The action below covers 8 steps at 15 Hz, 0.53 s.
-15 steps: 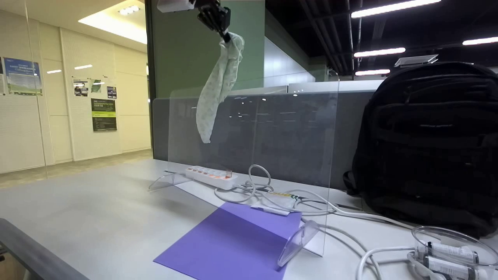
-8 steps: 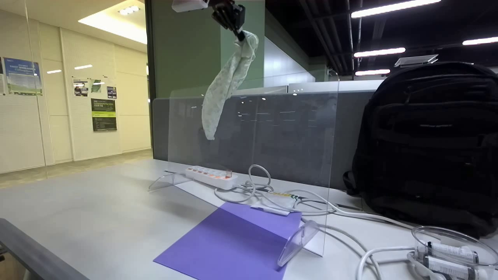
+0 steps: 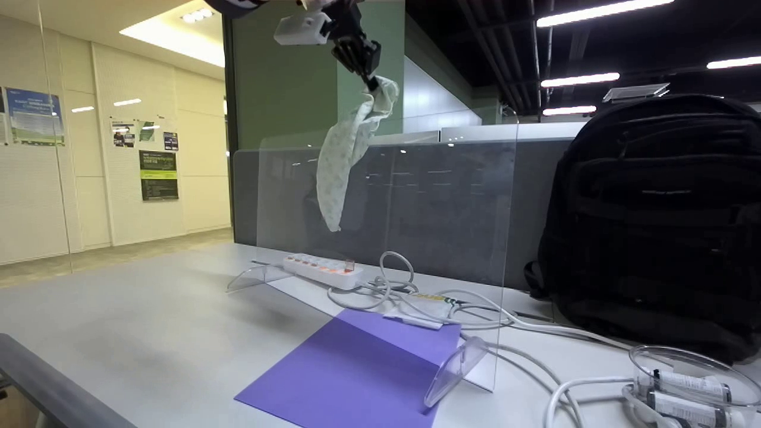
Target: Hang the white cloth on the glass panel
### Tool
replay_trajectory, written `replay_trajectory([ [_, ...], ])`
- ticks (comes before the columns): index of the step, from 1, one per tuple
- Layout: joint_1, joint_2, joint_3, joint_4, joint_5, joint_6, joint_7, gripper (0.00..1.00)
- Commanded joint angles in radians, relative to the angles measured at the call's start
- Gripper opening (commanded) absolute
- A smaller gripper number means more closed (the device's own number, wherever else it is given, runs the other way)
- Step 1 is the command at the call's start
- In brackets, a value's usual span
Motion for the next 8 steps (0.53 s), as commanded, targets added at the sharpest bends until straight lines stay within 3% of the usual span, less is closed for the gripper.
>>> replay_trajectory([
  [1,-0.015,0.061,0.013,0.067,-0.023,-0.027,0.047,0.0],
  [8,-0.028,0.145,-0.005,0.095,-0.035,-0.041,0.078,0.0],
])
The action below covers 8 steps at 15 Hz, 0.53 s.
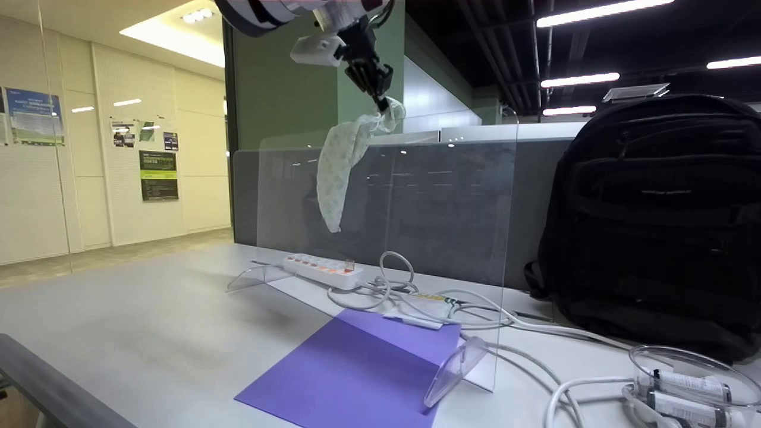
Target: Hang the white cloth on the glass panel
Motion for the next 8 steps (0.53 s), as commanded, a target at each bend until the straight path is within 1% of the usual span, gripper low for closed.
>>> replay_trajectory([
  [1,-0.01,0.051,-0.007,0.049,-0.032,-0.03,0.063,0.0],
  [5,-0.008,0.082,-0.022,0.057,-0.024,-0.035,0.074,0.0],
  [6,-0.006,0.087,-0.024,0.059,-0.019,-0.037,0.075,0.19],
  [7,-0.005,0.089,-0.025,0.061,-0.01,-0.035,0.074,0.28],
  [8,-0.003,0.088,-0.029,0.062,-0.02,-0.036,0.087,0.34],
])
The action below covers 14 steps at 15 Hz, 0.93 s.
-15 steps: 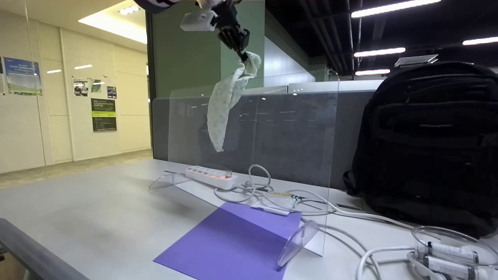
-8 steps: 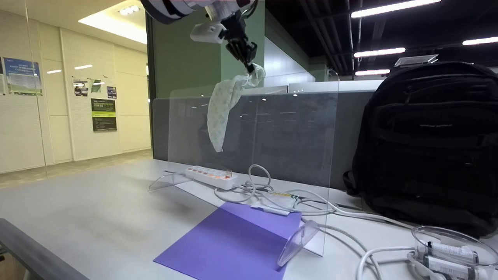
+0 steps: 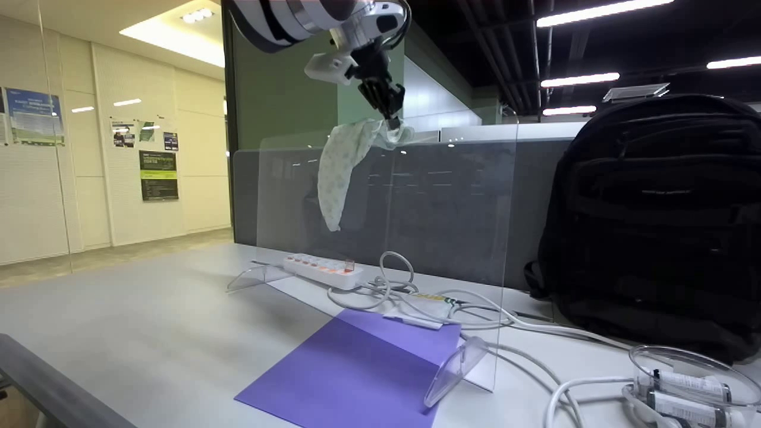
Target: Hang the white cloth on the glass panel
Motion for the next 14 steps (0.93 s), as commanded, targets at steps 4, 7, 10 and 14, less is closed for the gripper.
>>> replay_trajectory([
  [4,0.011,-0.007,-0.01,0.055,-0.028,-0.031,0.087,0.62],
  [7,0.021,-0.033,-0.007,0.065,-0.059,-0.022,0.091,0.83],
  [10,0.03,-0.075,0.004,0.063,-0.094,-0.004,0.083,0.99],
  [14,0.042,-0.143,0.023,0.044,-0.108,0.009,0.033,1.0],
])
